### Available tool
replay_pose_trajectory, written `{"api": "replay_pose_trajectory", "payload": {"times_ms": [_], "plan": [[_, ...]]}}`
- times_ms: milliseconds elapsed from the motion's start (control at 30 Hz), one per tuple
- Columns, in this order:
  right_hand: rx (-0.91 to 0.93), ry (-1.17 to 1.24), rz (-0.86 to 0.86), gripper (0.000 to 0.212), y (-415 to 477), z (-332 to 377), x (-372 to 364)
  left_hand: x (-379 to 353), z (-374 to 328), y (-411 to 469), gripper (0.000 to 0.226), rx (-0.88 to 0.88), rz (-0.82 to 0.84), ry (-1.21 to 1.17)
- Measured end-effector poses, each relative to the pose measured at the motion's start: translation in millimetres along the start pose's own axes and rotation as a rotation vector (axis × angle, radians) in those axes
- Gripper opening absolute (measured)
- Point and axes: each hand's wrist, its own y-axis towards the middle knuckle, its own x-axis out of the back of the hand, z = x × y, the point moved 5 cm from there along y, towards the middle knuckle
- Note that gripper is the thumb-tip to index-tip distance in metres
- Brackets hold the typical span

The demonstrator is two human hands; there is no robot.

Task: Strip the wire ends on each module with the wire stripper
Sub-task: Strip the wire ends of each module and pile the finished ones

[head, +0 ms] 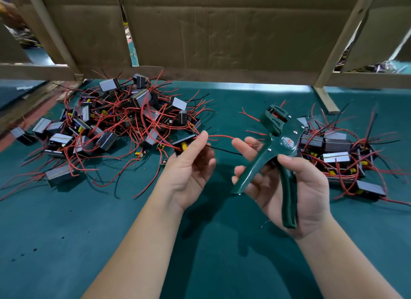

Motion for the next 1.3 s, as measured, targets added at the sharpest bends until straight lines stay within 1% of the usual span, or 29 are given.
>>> {"api": "replay_pose_trajectory", "payload": {"times_ms": [67,133,233,333,467,533,600,633,700,767,900,967,1033,1100,1133,1200,1300], "plan": [[-0.021,-0.012,0.006,0.063,0.7,-3.9,-0.3,-1.8,2.6,1.8,0.03,0.007,0.027,-0.151],[-0.038,-0.021,0.023,0.063,1.5,-8.1,-1.4,-3.9,4.0,2.2,0.025,0.005,0.05,-0.216],[-0.057,-0.026,0.043,0.063,2.2,-11.3,-2.3,-4.6,3.0,2.1,0.026,-0.038,0.075,-0.122],[-0.06,-0.038,0.049,0.064,2.4,-11.6,-2.1,-3.2,-0.8,0.8,0.008,-0.119,0.036,-0.011],[-0.067,-0.027,0.064,0.061,1.3,-10.2,-3.1,-3.3,-2.4,-2.6,0.013,-0.157,-0.018,0.002],[-0.076,-0.028,0.08,0.06,0.0,-9.0,-4.2,-2.9,-3.1,-3.3,0.009,-0.15,-0.035,0.034],[-0.073,-0.032,0.088,0.06,-1.1,-7.1,-4.2,0.2,-6.3,-1.3,0.03,-0.179,-0.039,0.054],[-0.066,-0.043,0.085,0.06,-1.3,-6.0,-4.0,0.8,-8.1,-0.4,0.036,-0.197,-0.017,0.066],[-0.054,-0.065,0.07,0.061,-0.8,-4.9,-3.4,-2.4,-10.7,-2.2,0.04,-0.218,0.038,0.088],[-0.054,-0.067,0.062,0.061,0.0,-5.3,-2.6,-5.0,-11.5,-3.7,0.036,-0.229,0.053,0.075],[-0.062,-0.081,0.07,0.06,0.4,-6.9,-2.0,-5.6,-14.3,-5.6,0.003,-0.264,0.032,0.023],[-0.057,-0.074,0.036,0.06,1.8,-8.7,-0.3,-3.9,-19.1,-5.8,0.003,-0.291,0.008,-0.01],[-0.077,-0.088,-0.036,0.057,3.6,-13.3,2.5,-1.8,-24.1,-6.5,0.005,-0.306,-0.016,-0.049],[-0.153,-0.167,-0.103,0.051,3.9,-22.5,3.9,0.0,-27.5,-7.2,0.006,-0.308,-0.03,-0.069],[-0.197,-0.208,-0.109,0.048,3.5,-27.7,3.2,0.4,-28.9,-7.7,0.005,-0.313,-0.037,-0.068],[-0.249,-0.237,-0.065,0.044,2.2,-36.4,-0.8,2.4,-30.8,-7.2,0.011,-0.335,-0.048,-0.046],[-0.243,-0.219,0.04,0.051,0.2,-42.1,-8.3,3.8,-35.5,-7.8,0.016,-0.394,-0.056,-0.012]]}}
